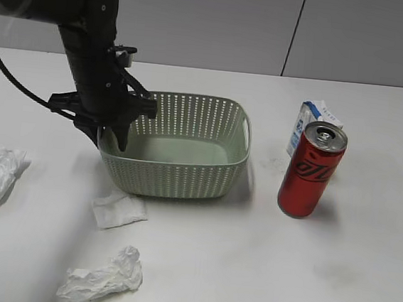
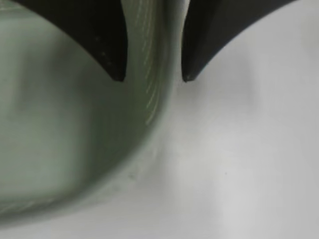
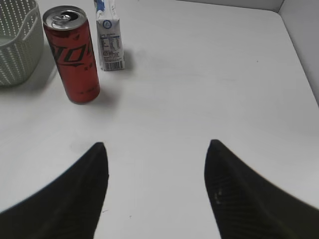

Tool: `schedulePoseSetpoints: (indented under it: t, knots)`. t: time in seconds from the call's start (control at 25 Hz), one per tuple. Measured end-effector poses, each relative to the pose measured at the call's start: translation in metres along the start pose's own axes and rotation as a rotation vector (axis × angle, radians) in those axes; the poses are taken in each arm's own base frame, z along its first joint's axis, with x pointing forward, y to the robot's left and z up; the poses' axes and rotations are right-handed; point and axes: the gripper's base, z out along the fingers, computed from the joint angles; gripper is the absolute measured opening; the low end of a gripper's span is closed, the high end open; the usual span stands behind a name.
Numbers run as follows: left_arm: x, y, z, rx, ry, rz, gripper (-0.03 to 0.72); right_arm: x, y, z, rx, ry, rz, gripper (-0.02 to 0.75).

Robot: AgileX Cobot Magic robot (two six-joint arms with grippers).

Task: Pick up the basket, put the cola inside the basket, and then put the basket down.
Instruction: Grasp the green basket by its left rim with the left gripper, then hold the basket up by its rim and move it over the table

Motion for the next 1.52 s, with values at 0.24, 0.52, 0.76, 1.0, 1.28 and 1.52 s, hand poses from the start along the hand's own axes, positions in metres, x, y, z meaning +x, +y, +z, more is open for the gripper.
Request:
schedulePoseSetpoints:
  t: [0.24, 0.52, 0.76, 1.0, 1.28, 1.52]
  knots:
    - [-0.001, 0.000, 0.000, -0.004, -0.011, -0.026, 0.192, 0.000, 0.000, 0.000, 0.001, 0.000, 0.000, 0.464]
    - [-0.002, 0.000, 0.000, -0.001, -0.023, -0.040, -0.001, 0.000, 0.000, 0.000, 0.001, 0.000, 0.000, 0.464]
    - [0.000, 0.000, -0.007, 0.002, -0.019, -0.049, -0.001, 0.000, 0.000, 0.000, 0.001, 0.000, 0.000, 0.464]
    - [0.014, 0.006, -0.041, 0.016, -0.038, -0.062, -0.001, 0.000, 0.003, 0.000, -0.033, -0.002, 0.024, 0.464]
    - [0.067, 0.025, -0.033, 0.052, -0.015, -0.128, -0.001, -0.033, 0.008, 0.010, -0.093, 0.151, 0.075, 0.482]
    - [0.086, 0.028, -0.041, 0.074, -0.078, -0.100, -0.001, -0.087, 0.010, 0.040, -0.130, 0.288, 0.113, 0.651]
